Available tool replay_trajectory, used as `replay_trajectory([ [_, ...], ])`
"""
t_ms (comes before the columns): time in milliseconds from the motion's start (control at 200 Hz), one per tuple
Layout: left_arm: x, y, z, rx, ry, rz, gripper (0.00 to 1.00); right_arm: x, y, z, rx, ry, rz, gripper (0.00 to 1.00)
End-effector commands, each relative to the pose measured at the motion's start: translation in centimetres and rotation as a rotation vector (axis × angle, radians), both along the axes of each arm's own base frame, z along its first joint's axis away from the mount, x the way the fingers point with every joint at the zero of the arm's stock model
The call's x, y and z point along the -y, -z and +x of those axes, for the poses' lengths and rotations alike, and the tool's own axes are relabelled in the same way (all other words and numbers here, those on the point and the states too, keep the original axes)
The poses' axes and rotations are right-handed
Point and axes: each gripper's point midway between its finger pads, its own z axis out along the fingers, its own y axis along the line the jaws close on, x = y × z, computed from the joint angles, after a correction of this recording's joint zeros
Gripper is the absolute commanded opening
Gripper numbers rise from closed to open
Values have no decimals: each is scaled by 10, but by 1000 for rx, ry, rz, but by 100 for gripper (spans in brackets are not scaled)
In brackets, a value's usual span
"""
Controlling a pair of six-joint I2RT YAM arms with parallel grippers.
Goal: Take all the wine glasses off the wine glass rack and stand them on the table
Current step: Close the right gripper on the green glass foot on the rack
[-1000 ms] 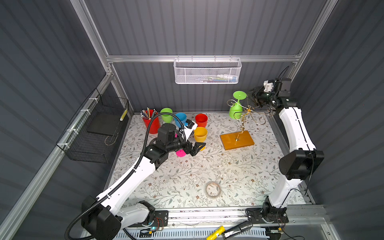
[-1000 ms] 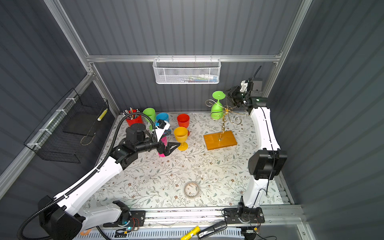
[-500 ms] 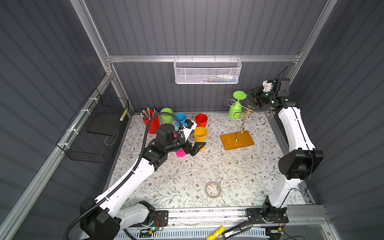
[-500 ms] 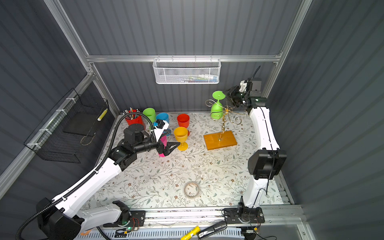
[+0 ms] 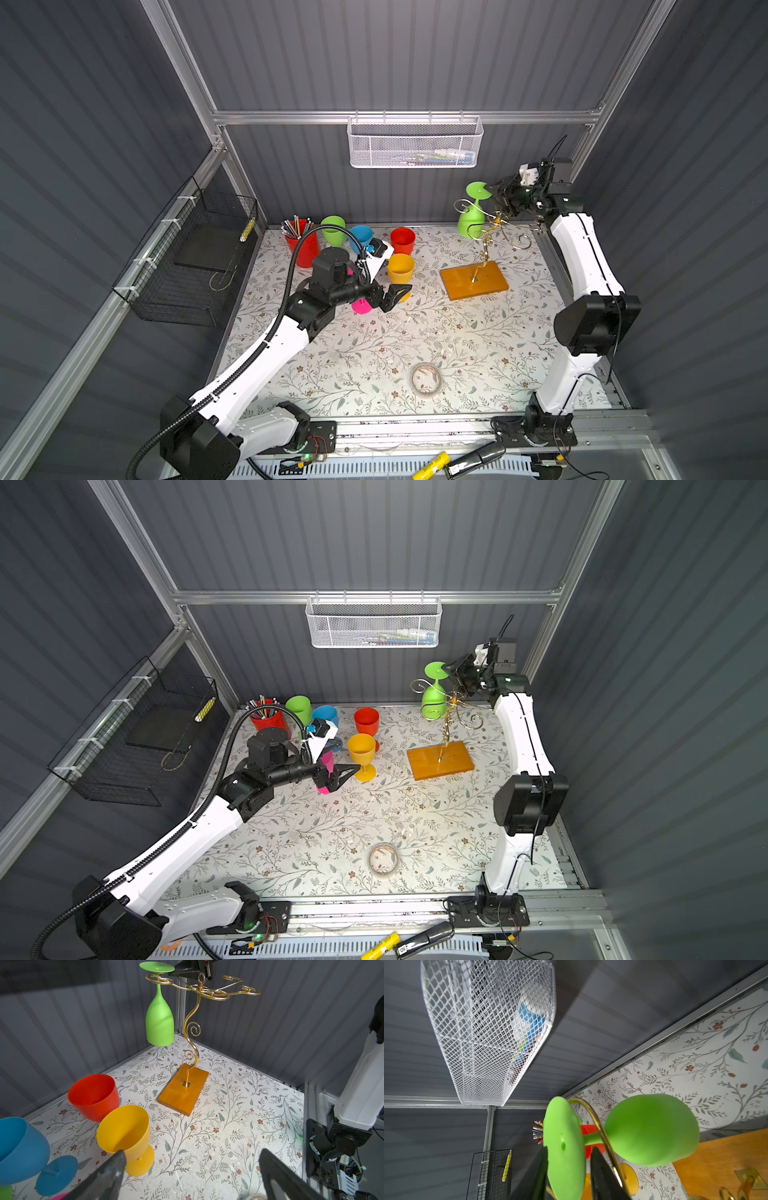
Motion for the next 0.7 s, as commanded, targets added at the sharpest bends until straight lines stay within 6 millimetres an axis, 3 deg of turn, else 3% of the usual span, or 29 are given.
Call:
replay_trajectory([
  [0, 0, -3, -4, 7, 12, -8, 100, -1, -1, 7, 15, 16, 30, 35],
  [275, 1, -4, -7, -5, 21, -18, 100, -1, 2, 11, 7, 42, 91, 27],
  [695, 3, -5, -9, -14, 33, -35, 100, 3, -14, 11, 70, 90, 157, 12],
])
